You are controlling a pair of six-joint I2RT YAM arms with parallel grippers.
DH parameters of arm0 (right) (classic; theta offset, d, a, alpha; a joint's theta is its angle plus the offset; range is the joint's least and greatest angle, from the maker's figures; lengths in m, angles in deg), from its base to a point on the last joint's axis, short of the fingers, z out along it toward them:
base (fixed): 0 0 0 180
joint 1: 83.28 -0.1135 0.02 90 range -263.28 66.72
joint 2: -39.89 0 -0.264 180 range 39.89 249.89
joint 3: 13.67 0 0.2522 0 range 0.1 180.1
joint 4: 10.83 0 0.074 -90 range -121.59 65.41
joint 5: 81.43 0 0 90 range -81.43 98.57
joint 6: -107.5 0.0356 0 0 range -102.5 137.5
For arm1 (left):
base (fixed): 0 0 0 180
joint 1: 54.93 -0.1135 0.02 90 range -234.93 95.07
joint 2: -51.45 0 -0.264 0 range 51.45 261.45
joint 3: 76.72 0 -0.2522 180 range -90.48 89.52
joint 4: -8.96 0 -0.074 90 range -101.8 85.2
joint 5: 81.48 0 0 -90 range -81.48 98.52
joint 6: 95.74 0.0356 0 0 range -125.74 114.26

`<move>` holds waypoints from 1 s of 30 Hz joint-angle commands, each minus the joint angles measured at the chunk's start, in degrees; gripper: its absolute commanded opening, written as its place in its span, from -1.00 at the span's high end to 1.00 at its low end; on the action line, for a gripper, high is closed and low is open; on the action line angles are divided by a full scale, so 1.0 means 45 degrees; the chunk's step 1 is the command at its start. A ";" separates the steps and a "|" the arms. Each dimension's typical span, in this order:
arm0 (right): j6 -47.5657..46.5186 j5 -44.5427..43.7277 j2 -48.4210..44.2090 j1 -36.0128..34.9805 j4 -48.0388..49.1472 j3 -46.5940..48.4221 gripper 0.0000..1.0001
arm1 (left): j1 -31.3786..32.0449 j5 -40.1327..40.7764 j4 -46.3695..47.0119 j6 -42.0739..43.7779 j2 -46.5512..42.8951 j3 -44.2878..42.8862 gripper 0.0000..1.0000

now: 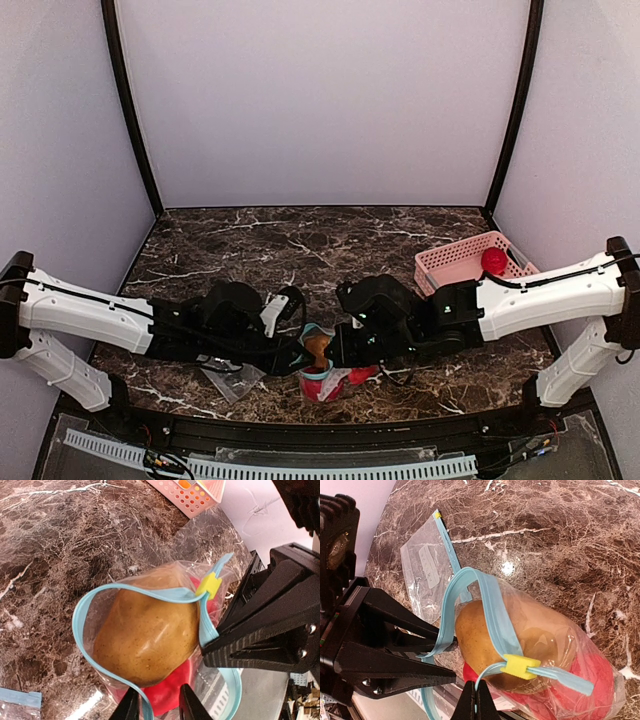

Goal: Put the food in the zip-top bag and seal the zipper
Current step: Pass from the right arm to the left

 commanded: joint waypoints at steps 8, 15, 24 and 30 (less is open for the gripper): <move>-0.0114 0.0241 -0.0152 -0.0167 0.0952 -0.0316 1.00 | 0.0031 -0.0181 0.0306 0.0022 0.0794 -0.0152 0.99; -0.1014 -0.1008 -0.0108 -0.0249 -0.1312 0.0338 0.35 | 0.0041 -0.0437 0.0931 0.0529 0.0547 0.0051 0.99; -0.2552 -0.2380 -0.1443 -0.0255 -0.3118 0.0724 -0.58 | 0.0044 -0.0718 0.1295 0.0926 0.0361 0.0266 0.99; -0.3403 -0.2689 -0.0751 -0.0149 -0.4782 0.1600 -0.86 | 0.0049 -0.0774 0.1433 0.1014 0.0415 0.0179 0.99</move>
